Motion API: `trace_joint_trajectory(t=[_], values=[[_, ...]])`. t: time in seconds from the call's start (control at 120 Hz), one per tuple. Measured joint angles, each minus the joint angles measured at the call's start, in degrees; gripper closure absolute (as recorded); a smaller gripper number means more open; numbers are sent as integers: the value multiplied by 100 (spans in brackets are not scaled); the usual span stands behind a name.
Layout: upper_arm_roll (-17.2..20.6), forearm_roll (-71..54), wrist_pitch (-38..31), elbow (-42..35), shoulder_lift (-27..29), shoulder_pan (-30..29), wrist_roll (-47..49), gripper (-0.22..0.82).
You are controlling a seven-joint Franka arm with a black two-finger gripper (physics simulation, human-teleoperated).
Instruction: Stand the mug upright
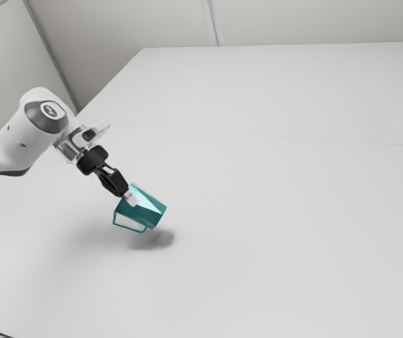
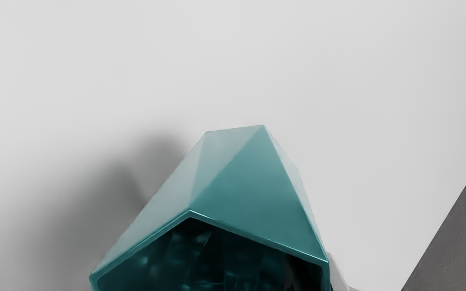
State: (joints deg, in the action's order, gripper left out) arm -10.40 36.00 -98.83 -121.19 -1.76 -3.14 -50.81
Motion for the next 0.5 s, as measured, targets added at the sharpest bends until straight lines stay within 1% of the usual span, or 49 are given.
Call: trace_joint_trajectory(t=[0.267,0.5], values=[[2,-910,-177,173,111,353,762,79],[6,-1826,-257,496,107,598,1557,79]])
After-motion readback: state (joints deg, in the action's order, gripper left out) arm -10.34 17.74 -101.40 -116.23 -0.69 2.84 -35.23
